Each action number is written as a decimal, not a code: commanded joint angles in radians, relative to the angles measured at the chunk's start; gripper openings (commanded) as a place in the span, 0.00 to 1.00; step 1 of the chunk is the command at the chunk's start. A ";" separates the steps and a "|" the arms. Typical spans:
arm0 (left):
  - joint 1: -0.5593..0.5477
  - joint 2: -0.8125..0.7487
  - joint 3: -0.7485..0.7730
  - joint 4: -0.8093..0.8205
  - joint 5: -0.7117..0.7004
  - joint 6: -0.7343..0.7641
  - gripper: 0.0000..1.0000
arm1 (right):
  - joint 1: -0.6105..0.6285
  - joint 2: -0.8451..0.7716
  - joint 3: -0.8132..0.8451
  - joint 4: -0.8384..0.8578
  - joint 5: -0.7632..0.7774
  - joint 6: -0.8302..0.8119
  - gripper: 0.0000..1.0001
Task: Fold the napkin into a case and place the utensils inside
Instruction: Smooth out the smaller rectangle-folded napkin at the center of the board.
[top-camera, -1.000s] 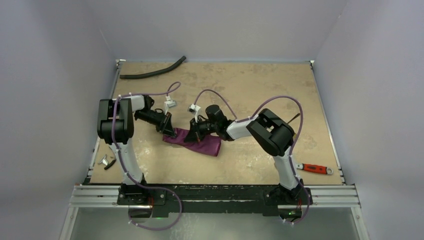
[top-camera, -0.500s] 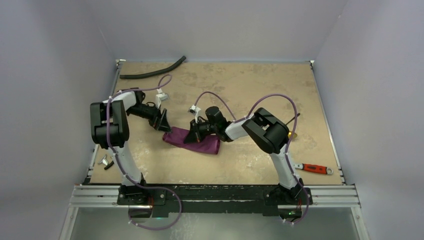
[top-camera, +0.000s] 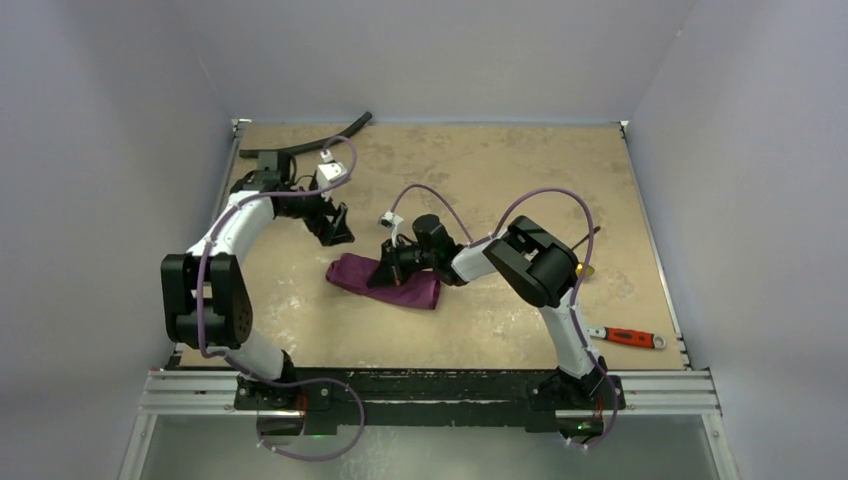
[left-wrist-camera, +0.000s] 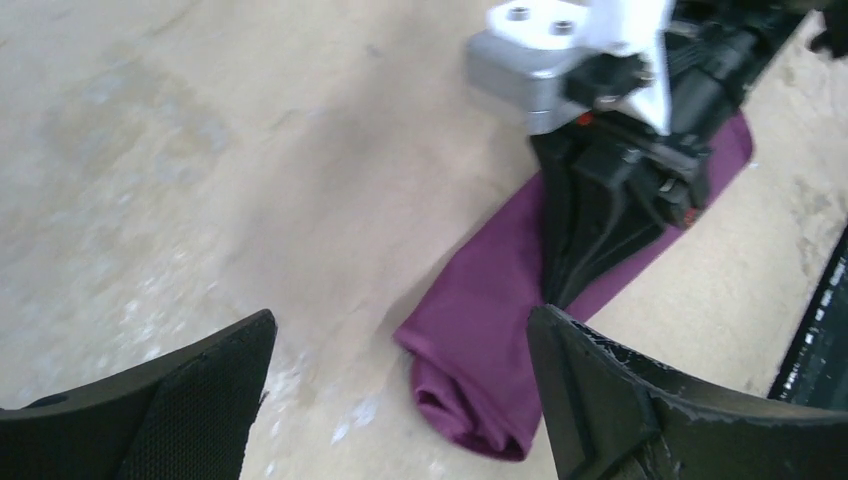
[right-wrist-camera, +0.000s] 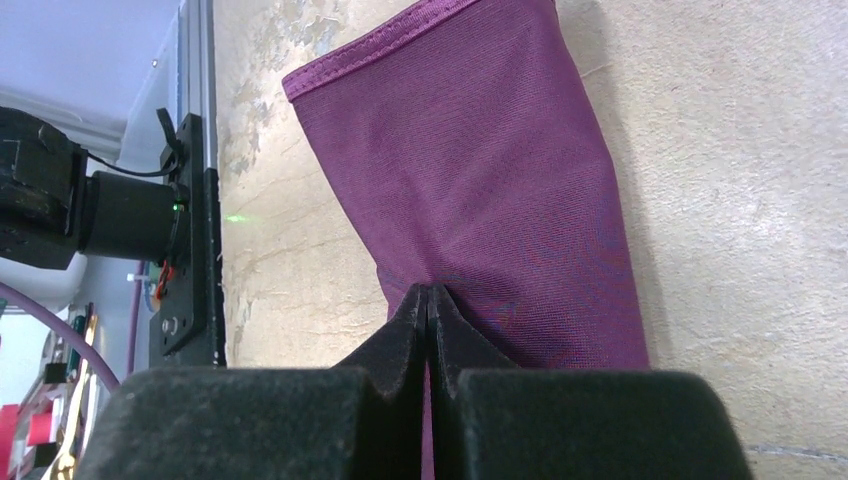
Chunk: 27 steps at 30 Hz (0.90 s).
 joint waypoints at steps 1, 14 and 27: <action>-0.070 -0.019 -0.075 -0.003 0.106 0.038 0.88 | -0.001 0.008 -0.042 -0.018 -0.019 0.027 0.00; -0.029 0.090 -0.194 -0.134 -0.011 0.447 0.33 | -0.013 -0.040 -0.023 0.099 -0.096 0.121 0.00; -0.055 -0.076 -0.406 0.103 -0.151 0.484 0.36 | -0.121 -0.167 -0.087 0.271 -0.182 0.304 0.16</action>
